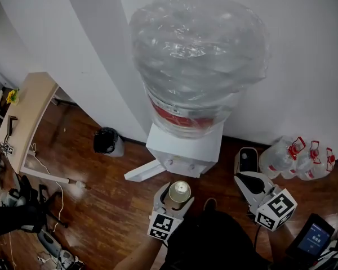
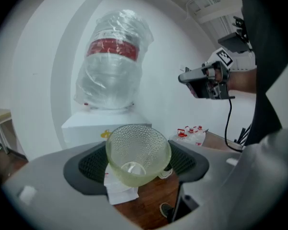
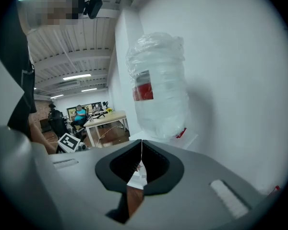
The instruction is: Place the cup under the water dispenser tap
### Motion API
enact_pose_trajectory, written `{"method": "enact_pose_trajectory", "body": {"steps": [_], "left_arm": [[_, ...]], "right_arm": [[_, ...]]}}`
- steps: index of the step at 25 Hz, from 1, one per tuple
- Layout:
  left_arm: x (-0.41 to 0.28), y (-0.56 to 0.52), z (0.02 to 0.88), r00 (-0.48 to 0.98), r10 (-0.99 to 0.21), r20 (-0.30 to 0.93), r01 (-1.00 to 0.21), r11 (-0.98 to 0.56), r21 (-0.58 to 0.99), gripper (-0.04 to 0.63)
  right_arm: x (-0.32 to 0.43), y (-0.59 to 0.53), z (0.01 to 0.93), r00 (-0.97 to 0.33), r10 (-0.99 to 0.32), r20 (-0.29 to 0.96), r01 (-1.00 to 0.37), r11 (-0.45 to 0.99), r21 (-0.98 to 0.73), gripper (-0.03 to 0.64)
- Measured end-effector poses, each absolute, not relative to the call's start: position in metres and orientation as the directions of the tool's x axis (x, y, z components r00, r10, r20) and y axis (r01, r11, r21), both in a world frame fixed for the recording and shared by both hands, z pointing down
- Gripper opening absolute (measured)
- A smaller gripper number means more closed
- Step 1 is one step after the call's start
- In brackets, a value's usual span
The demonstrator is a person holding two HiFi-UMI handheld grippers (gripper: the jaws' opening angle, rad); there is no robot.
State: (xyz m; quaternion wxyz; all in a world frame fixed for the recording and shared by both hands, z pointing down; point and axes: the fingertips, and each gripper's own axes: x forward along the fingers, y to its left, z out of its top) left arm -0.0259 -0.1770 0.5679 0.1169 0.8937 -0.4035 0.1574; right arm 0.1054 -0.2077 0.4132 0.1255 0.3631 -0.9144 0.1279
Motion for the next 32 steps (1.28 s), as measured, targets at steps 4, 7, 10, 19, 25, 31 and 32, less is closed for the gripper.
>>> {"method": "enact_pose_trajectory", "body": {"steps": [4, 7, 10, 19, 25, 31, 32], "left_arm": [[-0.026, -0.191, 0.644, 0.567, -0.685, 0.458, -0.801, -0.587, 0.114, 0.276], [-0.025, -0.201, 0.703, 0.54, -0.662, 0.519, -0.821, -0.552, 0.149, 0.276], [-0.027, -0.217, 0.745, 0.541, -0.642, 0.543, -0.817, -0.553, 0.161, 0.276], [-0.021, -0.263, 0.831, 0.526, -0.638, 0.562, -0.826, -0.541, 0.159, 0.276], [-0.002, -0.294, 0.882, 0.543, -0.631, 0.555, -0.811, -0.565, 0.152, 0.276], [0.008, -0.299, 0.903, 0.596, -0.61, 0.523, -0.772, -0.615, 0.162, 0.278], [0.009, -0.301, 0.903, 0.604, -0.612, 0.511, -0.766, -0.622, 0.161, 0.278]], "right_arm": [[0.112, -0.221, 0.423, -0.714, -0.625, 0.316, -0.68, 0.726, -0.101, 0.003], [0.115, -0.226, 0.439, -0.723, -0.586, 0.366, -0.655, 0.749, -0.096, 0.003], [0.112, -0.228, 0.452, -0.735, -0.55, 0.395, -0.635, 0.764, -0.118, 0.003], [0.121, -0.252, 0.495, -0.73, -0.536, 0.424, -0.65, 0.737, -0.188, 0.005], [0.121, -0.258, 0.528, -0.73, -0.486, 0.481, -0.639, 0.735, -0.226, 0.005], [0.111, -0.268, 0.536, -0.73, -0.503, 0.463, -0.645, 0.731, -0.222, 0.006], [0.111, -0.267, 0.538, -0.731, -0.504, 0.461, -0.646, 0.729, -0.226, 0.008]]}}
